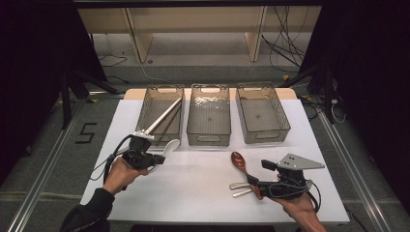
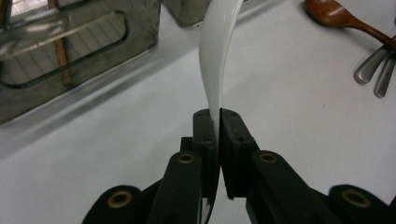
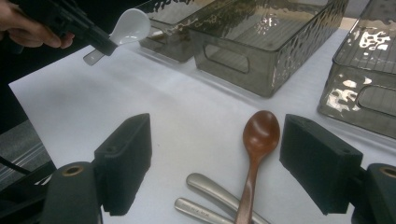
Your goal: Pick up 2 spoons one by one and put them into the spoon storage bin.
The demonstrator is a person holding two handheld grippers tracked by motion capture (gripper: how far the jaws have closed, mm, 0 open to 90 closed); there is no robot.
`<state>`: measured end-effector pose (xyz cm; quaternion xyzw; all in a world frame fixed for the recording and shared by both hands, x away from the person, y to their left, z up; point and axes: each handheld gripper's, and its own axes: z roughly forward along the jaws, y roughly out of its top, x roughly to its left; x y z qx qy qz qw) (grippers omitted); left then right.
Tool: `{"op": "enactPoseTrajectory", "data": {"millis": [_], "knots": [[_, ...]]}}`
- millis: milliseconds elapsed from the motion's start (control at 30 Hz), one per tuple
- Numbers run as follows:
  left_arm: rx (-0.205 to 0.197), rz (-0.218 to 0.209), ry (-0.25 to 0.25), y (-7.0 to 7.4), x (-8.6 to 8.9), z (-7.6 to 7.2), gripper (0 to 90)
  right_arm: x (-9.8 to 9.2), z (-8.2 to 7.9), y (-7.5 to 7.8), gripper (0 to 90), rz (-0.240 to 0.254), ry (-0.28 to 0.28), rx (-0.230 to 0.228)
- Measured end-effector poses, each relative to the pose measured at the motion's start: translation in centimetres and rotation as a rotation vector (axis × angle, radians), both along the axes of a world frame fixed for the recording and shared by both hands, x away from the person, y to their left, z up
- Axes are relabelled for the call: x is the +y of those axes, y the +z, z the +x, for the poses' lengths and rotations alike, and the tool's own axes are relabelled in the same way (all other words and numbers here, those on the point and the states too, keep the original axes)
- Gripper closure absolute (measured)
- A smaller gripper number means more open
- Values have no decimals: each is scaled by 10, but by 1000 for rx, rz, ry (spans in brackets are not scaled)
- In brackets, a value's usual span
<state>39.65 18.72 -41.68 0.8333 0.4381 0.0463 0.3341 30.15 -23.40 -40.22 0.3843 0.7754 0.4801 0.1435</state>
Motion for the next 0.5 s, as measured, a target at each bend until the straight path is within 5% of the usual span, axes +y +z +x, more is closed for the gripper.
{"op": "enactPoseTrajectory", "data": {"millis": [500], "knots": [[-54,-37,-26,21,-34,29,849,-1,0,0,259,5,0,0]]}}
